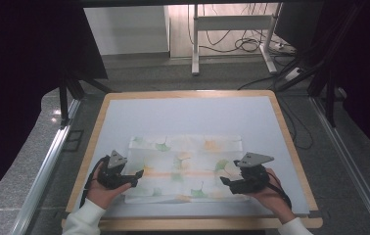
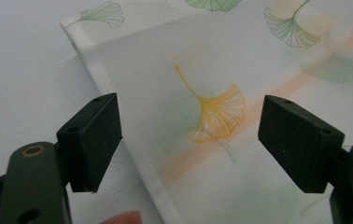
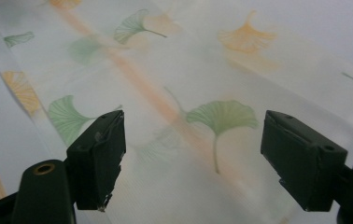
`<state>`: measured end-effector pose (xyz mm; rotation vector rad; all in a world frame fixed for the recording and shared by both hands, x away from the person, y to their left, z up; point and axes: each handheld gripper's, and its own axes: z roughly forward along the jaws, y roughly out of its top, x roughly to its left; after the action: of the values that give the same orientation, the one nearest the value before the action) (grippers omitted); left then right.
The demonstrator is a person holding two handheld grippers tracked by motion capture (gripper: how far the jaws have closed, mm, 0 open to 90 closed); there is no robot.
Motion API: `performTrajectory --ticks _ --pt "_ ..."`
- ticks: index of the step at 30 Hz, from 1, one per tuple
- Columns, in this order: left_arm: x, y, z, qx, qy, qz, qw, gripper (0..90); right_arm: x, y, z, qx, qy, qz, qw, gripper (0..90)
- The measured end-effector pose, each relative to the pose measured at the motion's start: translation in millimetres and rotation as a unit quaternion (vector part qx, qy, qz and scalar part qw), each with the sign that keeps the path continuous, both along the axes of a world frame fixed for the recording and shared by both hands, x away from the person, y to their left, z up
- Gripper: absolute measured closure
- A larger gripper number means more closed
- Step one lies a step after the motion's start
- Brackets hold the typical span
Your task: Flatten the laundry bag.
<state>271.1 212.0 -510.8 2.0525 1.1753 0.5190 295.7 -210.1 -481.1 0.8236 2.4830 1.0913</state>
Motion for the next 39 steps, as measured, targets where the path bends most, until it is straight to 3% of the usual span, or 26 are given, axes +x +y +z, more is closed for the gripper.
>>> performTrajectory --ticks 7,20,34,39 --pt "0.1 -3.7 -0.9 0.001 0.001 -0.008 1.0000 22.0 4.5 21.5 -2.7 -0.004 0.006 0.027 0.9996 23.0" --pt "0.0 -9.7 -1.6 0.000 0.006 -0.019 0.9998 21.9 4.8 40.9 -3.8 -0.014 0.017 0.056 0.9982 22.4" --pt "-1.2 -11.9 -1.4 -0.001 0.007 -0.028 0.9996 22.0 5.1 81.7 -8.6 -0.034 0.031 0.105 0.9934 21.7" --pt "-1.2 -12.8 -2.1 0.001 0.009 -0.029 0.9995 22.0 4.5 92.8 -15.2 -0.052 0.043 0.119 0.9906 20.7"
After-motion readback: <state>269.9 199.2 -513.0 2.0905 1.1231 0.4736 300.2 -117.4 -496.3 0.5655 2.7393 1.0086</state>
